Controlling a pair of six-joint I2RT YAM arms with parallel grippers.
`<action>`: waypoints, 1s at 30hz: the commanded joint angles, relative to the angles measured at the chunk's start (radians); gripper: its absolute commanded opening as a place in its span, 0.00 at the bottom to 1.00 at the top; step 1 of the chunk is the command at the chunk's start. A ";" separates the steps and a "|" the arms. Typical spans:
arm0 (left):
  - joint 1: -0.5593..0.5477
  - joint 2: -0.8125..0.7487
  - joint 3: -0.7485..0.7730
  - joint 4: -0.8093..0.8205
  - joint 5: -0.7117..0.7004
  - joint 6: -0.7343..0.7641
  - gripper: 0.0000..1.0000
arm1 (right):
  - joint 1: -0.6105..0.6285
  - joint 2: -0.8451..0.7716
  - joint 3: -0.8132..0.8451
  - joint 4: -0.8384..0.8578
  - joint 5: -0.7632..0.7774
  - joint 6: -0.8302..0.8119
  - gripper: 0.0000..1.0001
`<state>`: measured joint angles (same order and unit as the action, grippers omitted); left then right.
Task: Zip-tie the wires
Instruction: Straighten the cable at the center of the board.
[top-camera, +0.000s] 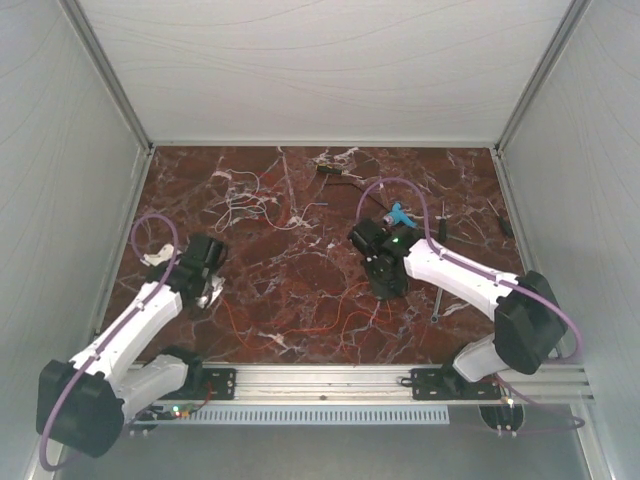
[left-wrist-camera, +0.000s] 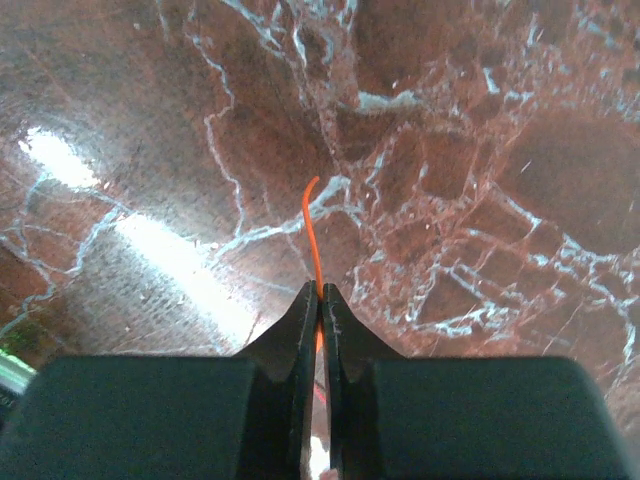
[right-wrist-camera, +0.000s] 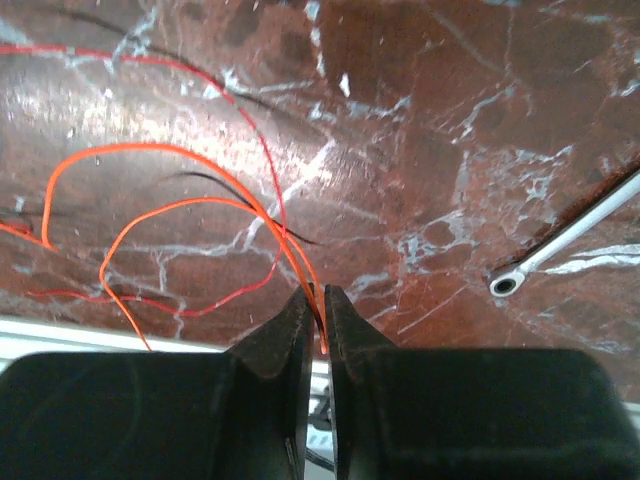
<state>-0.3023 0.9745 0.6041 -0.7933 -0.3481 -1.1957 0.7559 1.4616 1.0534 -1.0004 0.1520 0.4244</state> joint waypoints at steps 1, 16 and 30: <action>0.002 0.052 0.031 0.087 -0.098 -0.078 0.00 | -0.043 0.016 -0.030 0.124 0.032 0.049 0.07; 0.049 0.339 0.182 0.167 -0.270 -0.146 0.00 | -0.179 0.159 0.004 0.327 0.000 0.033 0.06; 0.064 0.330 0.148 0.190 -0.215 -0.113 0.42 | -0.199 0.159 -0.029 0.323 -0.060 0.014 0.25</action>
<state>-0.2443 1.3327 0.7612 -0.6315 -0.5594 -1.3128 0.5617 1.6436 1.0386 -0.6884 0.1181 0.4427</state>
